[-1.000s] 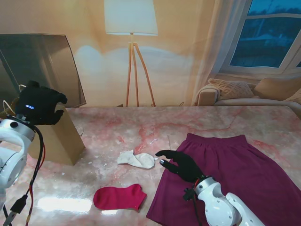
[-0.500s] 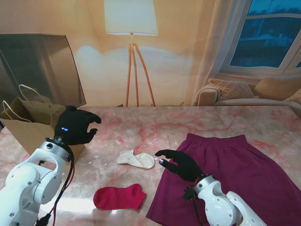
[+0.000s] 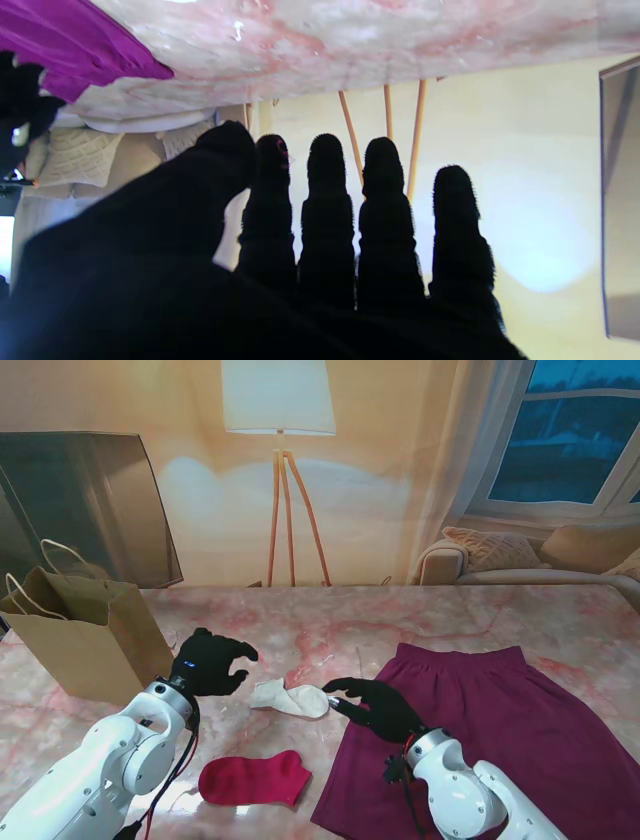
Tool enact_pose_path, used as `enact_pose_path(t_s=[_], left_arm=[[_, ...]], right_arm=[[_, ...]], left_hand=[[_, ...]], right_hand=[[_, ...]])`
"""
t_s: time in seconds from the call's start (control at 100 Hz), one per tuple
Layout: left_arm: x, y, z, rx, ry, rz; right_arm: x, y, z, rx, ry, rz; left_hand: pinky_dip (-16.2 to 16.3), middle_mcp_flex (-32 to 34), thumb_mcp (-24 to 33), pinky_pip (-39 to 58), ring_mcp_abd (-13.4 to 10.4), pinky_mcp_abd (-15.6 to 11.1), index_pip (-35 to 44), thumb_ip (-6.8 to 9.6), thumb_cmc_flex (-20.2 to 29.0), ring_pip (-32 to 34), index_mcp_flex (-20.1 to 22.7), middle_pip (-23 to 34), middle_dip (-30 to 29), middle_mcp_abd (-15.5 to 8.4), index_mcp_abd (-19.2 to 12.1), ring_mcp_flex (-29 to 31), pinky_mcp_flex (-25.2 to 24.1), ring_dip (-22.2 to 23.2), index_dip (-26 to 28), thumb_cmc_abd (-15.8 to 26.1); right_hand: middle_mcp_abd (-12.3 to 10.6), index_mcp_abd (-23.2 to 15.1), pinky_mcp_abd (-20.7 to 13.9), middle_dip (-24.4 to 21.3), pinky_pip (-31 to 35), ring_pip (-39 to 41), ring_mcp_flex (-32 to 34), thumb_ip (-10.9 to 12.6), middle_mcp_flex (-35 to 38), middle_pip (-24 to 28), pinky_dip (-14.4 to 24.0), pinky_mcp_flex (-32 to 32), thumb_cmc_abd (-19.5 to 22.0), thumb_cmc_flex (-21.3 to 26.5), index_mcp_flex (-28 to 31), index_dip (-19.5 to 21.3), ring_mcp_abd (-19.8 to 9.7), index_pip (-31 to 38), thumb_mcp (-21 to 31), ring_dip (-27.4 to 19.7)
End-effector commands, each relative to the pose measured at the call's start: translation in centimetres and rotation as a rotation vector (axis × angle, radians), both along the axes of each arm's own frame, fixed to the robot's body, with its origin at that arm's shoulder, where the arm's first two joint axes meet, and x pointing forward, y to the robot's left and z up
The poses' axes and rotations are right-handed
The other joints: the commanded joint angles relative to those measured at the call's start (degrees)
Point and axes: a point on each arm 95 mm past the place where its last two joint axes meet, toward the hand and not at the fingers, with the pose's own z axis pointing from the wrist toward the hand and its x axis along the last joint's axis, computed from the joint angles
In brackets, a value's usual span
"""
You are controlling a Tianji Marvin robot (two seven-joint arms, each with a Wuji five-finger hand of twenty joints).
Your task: Fold the socks and the shorts into the kraft paper bag
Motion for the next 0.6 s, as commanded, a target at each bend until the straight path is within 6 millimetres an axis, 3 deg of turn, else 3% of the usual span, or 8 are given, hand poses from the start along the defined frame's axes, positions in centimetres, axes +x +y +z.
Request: enact_pose_path(t_s=[0.0,0.15,0.22,0.38,0.44,0.59], left_arm=[[0.5,-0.4,-0.9,0.000,0.023,-0.012],[1.8,-1.0,-3.2,0.027,0.086,-0.026],[2.5,-1.2,-4.2,0.037,0.108,-0.030],[3.5,-1.8,-5.8,0.035,0.137,-0.028],[3.9,-1.9,-6.2,0.031,0.146,-0.033],[4.5,-2.4,-6.8,0.041,0.165,-0.042]], right_arm=[[-0.3,0.2,0.0,-0.005,0.004,0.003],[-0.3,0.1,0.0,-0.013,0.007,0.000],[-0.3,0.2,-0.1,-0.016,0.009,0.002],[-0.3,0.3,-0.2,-0.014,0.018,0.008],[-0.3,0.3,-0.2,-0.017,0.020,0.010],[-0.4,0.2,-0.2,-0.020,0.023,0.008]], left_hand=[[1.3,-1.3,2.0,0.3,1.1,0.9,-1.1,3.85,-1.0,0.2,-1.6,0.1,0.7,1.4,0.9,-1.5,-0.8,1.1,-0.9,-0.9],[2.3,-4.6,0.3,-1.5,1.8,0.6,-7.2,3.53,-2.5,0.8,-7.2,3.1,5.7,1.1,4.5,-5.7,-3.0,3.5,-3.8,-0.3],[2.6,-6.3,0.3,-2.5,2.0,0.4,-8.9,3.55,-2.8,1.4,-9.5,5.6,9.8,0.4,4.1,-7.7,-4.2,5.0,-4.7,0.0],[2.8,-10.0,0.7,-3.6,3.0,0.4,-8.4,3.47,-3.0,4.5,-10.2,10.1,18.1,-0.2,2.9,-11.4,-6.3,9.8,-4.6,-0.1],[2.8,-11.4,1.1,-4.0,3.3,0.5,-7.5,3.53,-2.8,4.6,-9.8,10.1,19.2,0.2,1.2,-12.7,-7.1,10.5,-4.2,-0.2],[2.7,-14.7,1.1,-4.6,3.5,0.2,-6.9,3.49,-2.9,4.2,-9.9,8.8,19.3,0.8,1.6,-14.9,-8.3,10.7,-3.9,-0.2]], right_hand=[[-0.3,-1.5,-0.2,0.7,1.7,1.4,1.0,-2.3,-0.2,0.7,2.4,0.2,0.9,1.5,0.1,0.5,0.3,0.8,-1.2,1.4],[-0.3,-1.6,-0.2,0.7,1.7,1.4,1.0,-2.3,-0.1,0.8,2.4,0.2,0.9,1.5,0.1,0.5,0.2,0.8,-1.1,1.4],[-0.4,-1.6,-0.2,0.7,1.7,1.4,1.0,-2.3,-0.2,0.7,2.4,0.1,1.0,1.5,0.1,0.5,0.2,0.8,-1.1,1.4],[-0.3,-1.4,-0.1,0.7,1.7,1.4,1.0,-2.3,-0.2,0.7,2.4,0.1,0.9,1.5,0.1,0.5,0.2,0.9,-1.1,1.4],[-0.3,-1.5,-0.2,0.7,1.7,1.4,1.0,-2.3,-0.2,0.7,2.4,0.1,1.0,1.5,0.0,0.5,0.1,0.8,-1.1,1.4],[-0.2,-1.5,-0.2,0.7,1.7,1.4,0.9,-2.3,-0.2,0.8,2.4,0.1,1.0,1.5,0.1,0.5,0.2,0.9,-1.1,1.4]])
